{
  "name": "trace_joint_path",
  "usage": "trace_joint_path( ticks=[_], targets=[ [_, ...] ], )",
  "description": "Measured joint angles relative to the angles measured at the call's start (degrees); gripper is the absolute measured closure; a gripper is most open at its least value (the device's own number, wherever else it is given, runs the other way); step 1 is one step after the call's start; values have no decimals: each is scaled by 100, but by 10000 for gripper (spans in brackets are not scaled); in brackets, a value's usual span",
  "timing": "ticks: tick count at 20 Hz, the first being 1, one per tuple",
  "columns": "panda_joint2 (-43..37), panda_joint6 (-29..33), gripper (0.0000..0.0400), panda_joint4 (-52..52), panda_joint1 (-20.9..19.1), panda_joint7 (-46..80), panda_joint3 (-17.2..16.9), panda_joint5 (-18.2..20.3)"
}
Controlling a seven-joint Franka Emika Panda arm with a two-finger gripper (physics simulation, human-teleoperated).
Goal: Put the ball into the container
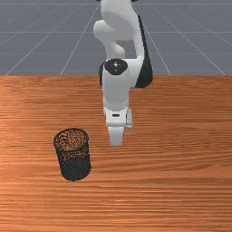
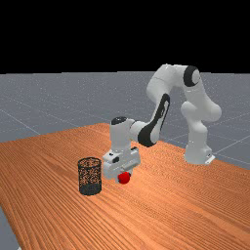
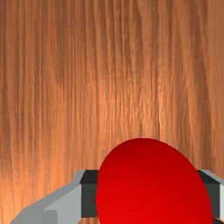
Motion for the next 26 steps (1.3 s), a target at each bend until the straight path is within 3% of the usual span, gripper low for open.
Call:
trace_joint_path(
  ticks=[3,4,5,7,9,11,16,17,22,24,25,26],
  targets=[
    [-19,303,121,-148,7,10,-6,-9],
    [512,443,121,150,7,10,-5,-9],
    [847,1139,120,108,7,13,-7,-14],
    [388,1753,120,-413,8,17,-13,-16],
    [-126,1664,120,-649,8,18,-14,-16],
    [-472,908,120,-510,6,14,-9,-14],
    [-915,612,120,-515,-112,-222,-3,48],
    [-774,-57,121,-154,-167,-374,-19,8],
    [-669,-123,120,3,-681,-1454,-60,47],
    [-619,-154,121,78,-816,-1483,-136,86],
    [-609,-113,121,78,-730,-1141,-301,-105],
    [-572,-178,121,146,-923,-1607,-177,89]
  ],
)
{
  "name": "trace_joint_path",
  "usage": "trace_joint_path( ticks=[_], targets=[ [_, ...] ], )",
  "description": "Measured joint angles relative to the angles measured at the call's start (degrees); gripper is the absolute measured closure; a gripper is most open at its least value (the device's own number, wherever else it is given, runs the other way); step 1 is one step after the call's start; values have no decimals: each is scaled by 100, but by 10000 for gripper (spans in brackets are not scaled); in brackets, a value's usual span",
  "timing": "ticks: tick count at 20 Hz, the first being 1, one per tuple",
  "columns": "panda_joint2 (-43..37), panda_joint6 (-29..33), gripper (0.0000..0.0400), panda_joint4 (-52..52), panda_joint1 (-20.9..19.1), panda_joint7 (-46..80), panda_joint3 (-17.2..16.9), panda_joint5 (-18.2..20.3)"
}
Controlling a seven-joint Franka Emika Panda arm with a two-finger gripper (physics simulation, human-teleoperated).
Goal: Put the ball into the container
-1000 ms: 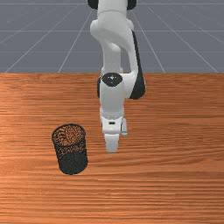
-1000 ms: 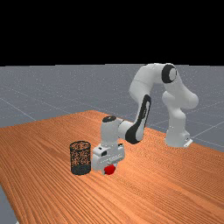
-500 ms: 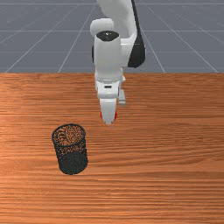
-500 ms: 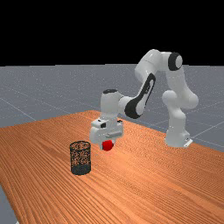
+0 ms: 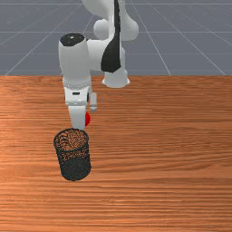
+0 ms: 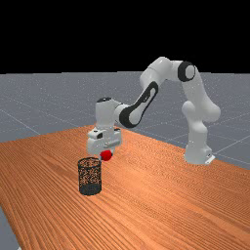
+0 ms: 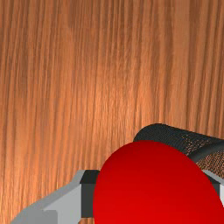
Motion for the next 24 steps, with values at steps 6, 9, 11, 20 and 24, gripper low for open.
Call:
trace_joint_path(
  ticks=[6,9,11,20,24],
  targets=[
    [-238,-567,121,187,2,189,-66,-16],
    [-71,-949,120,627,16,223,-71,-40],
    [148,-1227,120,1001,30,248,-72,-55],
    [1252,-2133,120,2850,67,331,-51,-55],
    [1431,-2238,25,3129,10,236,-54,-50]
  ],
)
